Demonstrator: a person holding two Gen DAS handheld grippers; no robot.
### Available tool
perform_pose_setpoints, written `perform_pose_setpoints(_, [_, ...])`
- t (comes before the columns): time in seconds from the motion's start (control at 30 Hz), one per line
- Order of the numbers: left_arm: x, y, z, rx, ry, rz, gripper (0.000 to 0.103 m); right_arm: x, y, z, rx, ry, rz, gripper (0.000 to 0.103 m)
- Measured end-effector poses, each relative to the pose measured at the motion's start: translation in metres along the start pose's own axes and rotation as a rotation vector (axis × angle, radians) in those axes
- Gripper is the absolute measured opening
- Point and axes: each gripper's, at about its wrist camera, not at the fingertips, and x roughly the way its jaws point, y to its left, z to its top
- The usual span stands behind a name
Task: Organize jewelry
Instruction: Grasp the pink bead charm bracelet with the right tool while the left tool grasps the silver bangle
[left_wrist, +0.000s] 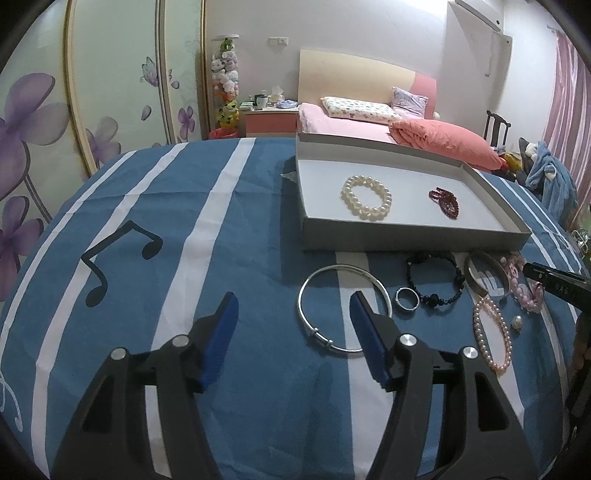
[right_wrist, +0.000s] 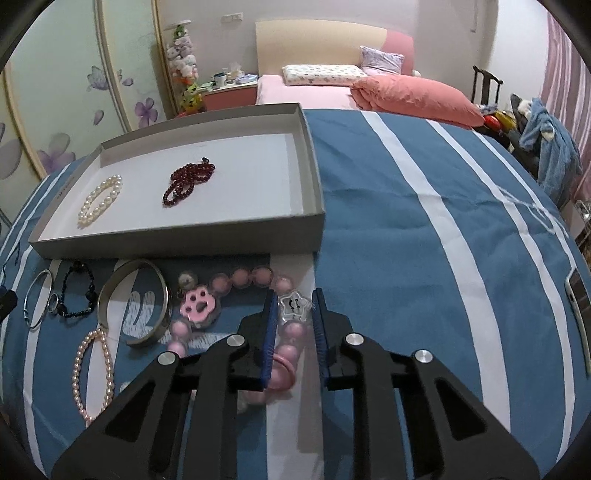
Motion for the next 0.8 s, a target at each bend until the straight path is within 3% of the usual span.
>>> perform_pose_setpoints(0.2, [0.004,-0.013,-0.002,0.037,0.029,-0.027,0.072,-0.01,-0.006,-0.013,0.031,-0.005,0.004,0.02])
perform_pose_setpoints(0.57, [0.036,-0.041,0.001,0.125,0.144,-0.005,0.086,-0.009,-0.005,-0.012,0.029,-0.016,0.002,0.02])
perform_pose_setpoints(0.8, [0.048,-0.04,0.009,0.09,0.154,-0.004,0.087,-0.009,-0.005,-0.012,0.029,-0.016,0.002,0.02])
